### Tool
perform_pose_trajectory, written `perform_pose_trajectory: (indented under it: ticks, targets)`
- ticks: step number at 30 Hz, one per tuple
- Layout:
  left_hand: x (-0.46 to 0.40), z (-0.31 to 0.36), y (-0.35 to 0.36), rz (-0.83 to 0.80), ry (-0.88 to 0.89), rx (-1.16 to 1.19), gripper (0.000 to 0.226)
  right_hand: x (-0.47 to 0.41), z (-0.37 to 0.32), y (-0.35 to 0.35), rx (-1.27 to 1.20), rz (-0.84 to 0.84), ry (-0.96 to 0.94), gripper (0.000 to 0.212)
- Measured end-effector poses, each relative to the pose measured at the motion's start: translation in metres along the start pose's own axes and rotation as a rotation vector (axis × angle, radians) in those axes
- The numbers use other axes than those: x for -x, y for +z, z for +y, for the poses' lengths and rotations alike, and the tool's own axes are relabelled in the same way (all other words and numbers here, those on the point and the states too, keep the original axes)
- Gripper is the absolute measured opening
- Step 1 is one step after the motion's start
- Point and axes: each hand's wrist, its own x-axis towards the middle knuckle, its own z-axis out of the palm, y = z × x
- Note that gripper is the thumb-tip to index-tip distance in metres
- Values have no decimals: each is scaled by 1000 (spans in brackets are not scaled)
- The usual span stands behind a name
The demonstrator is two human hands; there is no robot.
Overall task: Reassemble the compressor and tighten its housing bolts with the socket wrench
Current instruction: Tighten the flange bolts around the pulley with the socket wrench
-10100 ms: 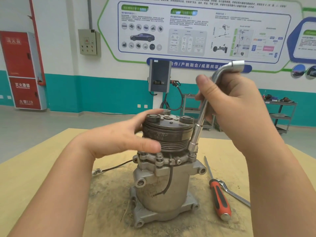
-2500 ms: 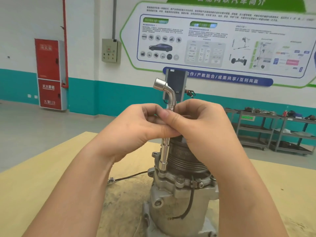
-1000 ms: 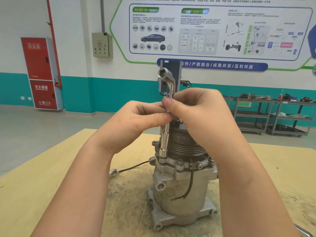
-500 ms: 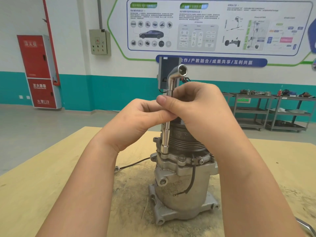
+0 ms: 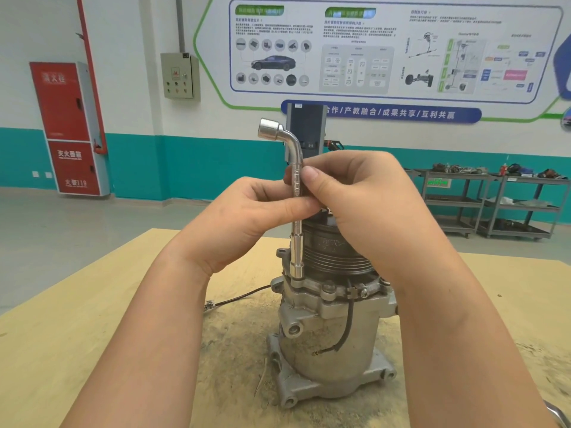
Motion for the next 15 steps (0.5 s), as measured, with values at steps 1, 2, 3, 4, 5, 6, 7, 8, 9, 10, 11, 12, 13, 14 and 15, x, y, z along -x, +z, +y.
perform_pose_trajectory:
  ticks: [1, 2, 3, 4, 5, 6, 7, 8, 9, 10, 11, 12, 13, 14, 15]
  targets:
    - [0, 1, 1, -1, 4, 1, 20, 0, 0, 0, 0, 11, -5, 14]
    - [1, 2, 2, -1, 10, -3, 19, 0, 0, 0, 4, 15, -8, 14]
    - [1, 2, 3, 1, 13, -10, 21, 0, 0, 0, 9, 9, -10, 13]
    - [1, 3, 4, 7, 13, -24, 23, -1, 0, 0, 14, -6, -7, 14]
    - [1, 3, 5, 13, 10, -43, 25, 0, 0, 0, 22, -22, -3, 16]
    - [1, 4, 6, 16, 6, -61, 26, 0, 1, 0, 29, -31, 0, 17]
    - [0, 4, 6, 12, 3, -71, 26, 0, 1, 0, 34, -25, 2, 17]
    - [0, 4, 7, 1, 0, -74, 26, 0, 1, 1, 35, -11, 7, 15]
    - [1, 4, 7, -16, -2, -72, 25, 0, 1, 1, 34, 10, 14, 12]
    - [1, 5, 7, -37, -4, -72, 22, 0, 2, 2, 36, 37, 17, 12]
    - [1, 5, 7, -56, -6, -79, 20, -1, 2, 3, 38, 73, 16, 14]
    - [1, 5, 7, -66, -9, -90, 19, -1, 3, 5, 36, 111, 16, 19]
    - [1, 5, 7, -66, -12, -99, 19, -1, 3, 6, 32, 143, 18, 24]
    - [0, 4, 7, -58, -15, -103, 19, -2, 3, 7, 29, 162, 22, 28]
    - [0, 4, 7, -50, -16, -104, 17, -2, 2, 7, 32, 157, 26, 29]
